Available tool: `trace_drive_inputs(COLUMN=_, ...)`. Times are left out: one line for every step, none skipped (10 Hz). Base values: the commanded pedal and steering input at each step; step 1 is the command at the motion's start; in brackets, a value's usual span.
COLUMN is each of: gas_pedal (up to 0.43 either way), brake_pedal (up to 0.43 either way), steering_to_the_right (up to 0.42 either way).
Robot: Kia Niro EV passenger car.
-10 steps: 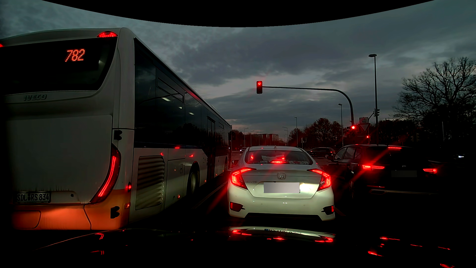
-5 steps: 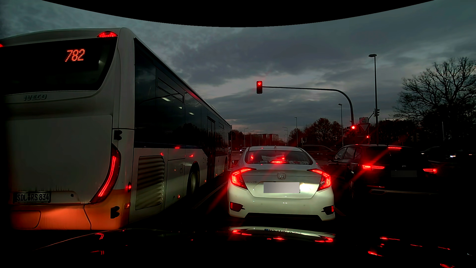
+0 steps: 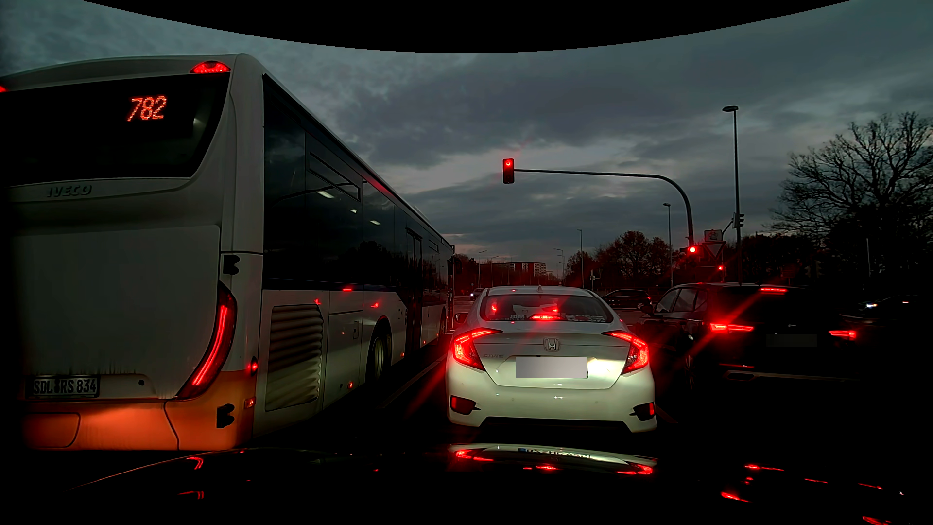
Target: Follow the waypoints while adhering to traffic rules and regulations
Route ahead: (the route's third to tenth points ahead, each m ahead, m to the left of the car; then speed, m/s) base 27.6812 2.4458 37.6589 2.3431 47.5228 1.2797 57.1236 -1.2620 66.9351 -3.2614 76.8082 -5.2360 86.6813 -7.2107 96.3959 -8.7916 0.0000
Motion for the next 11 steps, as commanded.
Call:
trace_drive_inputs(gas_pedal=0.0, brake_pedal=0.366, steering_to_the_right=0.014)
trace_drive_inputs(gas_pedal=0.0, brake_pedal=0.366, steering_to_the_right=0.014)
trace_drive_inputs(gas_pedal=0.0, brake_pedal=0.366, steering_to_the_right=0.014)
trace_drive_inputs(gas_pedal=0.0, brake_pedal=0.366, steering_to_the_right=0.014)
trace_drive_inputs(gas_pedal=0.0, brake_pedal=0.366, steering_to_the_right=0.014)
trace_drive_inputs(gas_pedal=0.0, brake_pedal=0.366, steering_to_the_right=0.014)
trace_drive_inputs(gas_pedal=0.0, brake_pedal=0.366, steering_to_the_right=0.014)
trace_drive_inputs(gas_pedal=0.0, brake_pedal=0.366, steering_to_the_right=0.014)
trace_drive_inputs(gas_pedal=0.0, brake_pedal=0.366, steering_to_the_right=0.014)
trace_drive_inputs(gas_pedal=0.0, brake_pedal=0.366, steering_to_the_right=0.014)
trace_drive_inputs(gas_pedal=0.0, brake_pedal=0.366, steering_to_the_right=0.014)
